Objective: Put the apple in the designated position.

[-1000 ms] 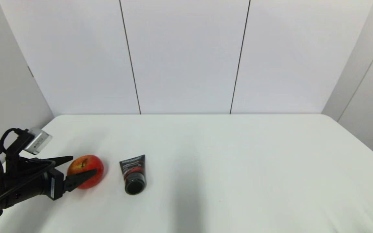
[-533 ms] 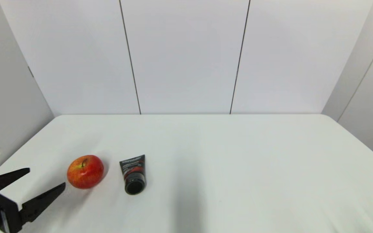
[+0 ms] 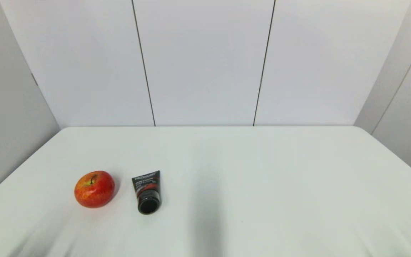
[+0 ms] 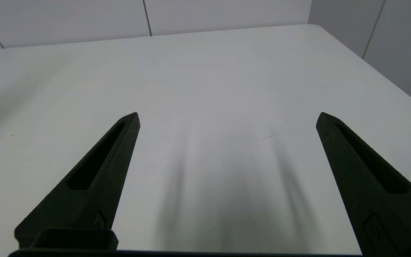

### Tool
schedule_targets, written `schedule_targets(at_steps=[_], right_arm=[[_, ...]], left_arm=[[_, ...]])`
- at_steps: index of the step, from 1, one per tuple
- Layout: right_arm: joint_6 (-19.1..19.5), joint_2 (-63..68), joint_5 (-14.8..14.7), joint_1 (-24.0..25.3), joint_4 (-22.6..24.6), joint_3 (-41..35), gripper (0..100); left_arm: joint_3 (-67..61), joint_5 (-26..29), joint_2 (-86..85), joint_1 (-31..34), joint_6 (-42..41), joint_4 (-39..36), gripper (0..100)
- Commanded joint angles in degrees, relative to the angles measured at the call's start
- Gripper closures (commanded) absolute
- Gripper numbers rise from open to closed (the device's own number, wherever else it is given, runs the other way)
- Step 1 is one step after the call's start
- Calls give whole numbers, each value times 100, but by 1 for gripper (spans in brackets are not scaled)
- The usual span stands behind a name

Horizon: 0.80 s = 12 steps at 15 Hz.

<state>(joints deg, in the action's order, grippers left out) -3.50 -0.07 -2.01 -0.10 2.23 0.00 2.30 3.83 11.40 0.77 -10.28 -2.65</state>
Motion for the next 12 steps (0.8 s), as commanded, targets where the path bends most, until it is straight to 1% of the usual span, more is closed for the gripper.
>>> schedule_targets(at_steps=[1,2,3,6,7,12], right_arm=[[-2,7,-1,1,5,-70,0],[-2,7,-1,1,5,-70,0],[-2,7,-1,1,5,-70,0],[-2,7,-1,1,5,-70,0],[-2,7,-1,1,5,-70,0],[-2,7,-1,1,5,-70,0]], left_arm=[[-230,-163,-1157,-94,114,247,0],[-230,-154,-1157,-94,-45,229,0],[-230,-163,-1157,-103,8,247,0],[-230,-277,-1157,-103,993,247,0],[-230,-392,-1157,-103,1063,247,0],[-230,-383,-1149,-103,1063,247,0]])
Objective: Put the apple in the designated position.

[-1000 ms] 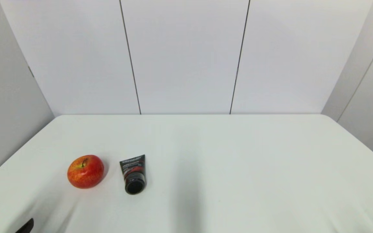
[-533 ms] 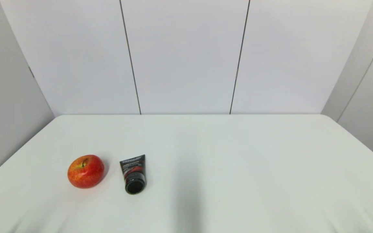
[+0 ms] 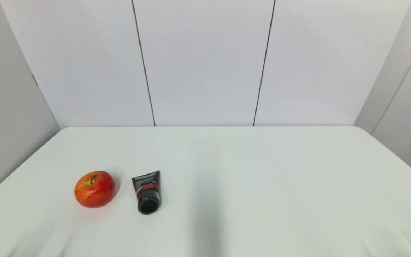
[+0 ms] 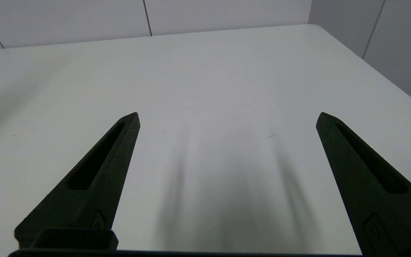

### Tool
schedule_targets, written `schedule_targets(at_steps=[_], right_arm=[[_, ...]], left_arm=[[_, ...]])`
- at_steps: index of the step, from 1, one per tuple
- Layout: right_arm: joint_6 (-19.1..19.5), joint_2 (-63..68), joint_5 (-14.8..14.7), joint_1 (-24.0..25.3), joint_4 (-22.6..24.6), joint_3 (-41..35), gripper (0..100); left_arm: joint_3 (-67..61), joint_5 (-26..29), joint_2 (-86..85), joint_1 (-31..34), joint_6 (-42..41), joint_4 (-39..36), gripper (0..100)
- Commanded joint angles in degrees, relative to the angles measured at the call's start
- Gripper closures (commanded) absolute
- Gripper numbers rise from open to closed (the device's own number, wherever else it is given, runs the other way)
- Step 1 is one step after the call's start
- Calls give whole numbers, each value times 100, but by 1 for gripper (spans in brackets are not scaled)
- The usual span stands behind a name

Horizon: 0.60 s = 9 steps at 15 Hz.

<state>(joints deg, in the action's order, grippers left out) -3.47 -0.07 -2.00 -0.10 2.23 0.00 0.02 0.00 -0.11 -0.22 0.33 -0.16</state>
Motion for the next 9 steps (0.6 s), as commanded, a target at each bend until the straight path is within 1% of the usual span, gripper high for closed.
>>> schedule_targets(at_steps=[1,9], right_arm=[[13,7,-2,1,5,-70,0],[-4,7,-11,1,-3,-70,0]], left_arm=[[-2,0,2,4,2,-2,0],[-2,0,2,4,2,-2,0]])
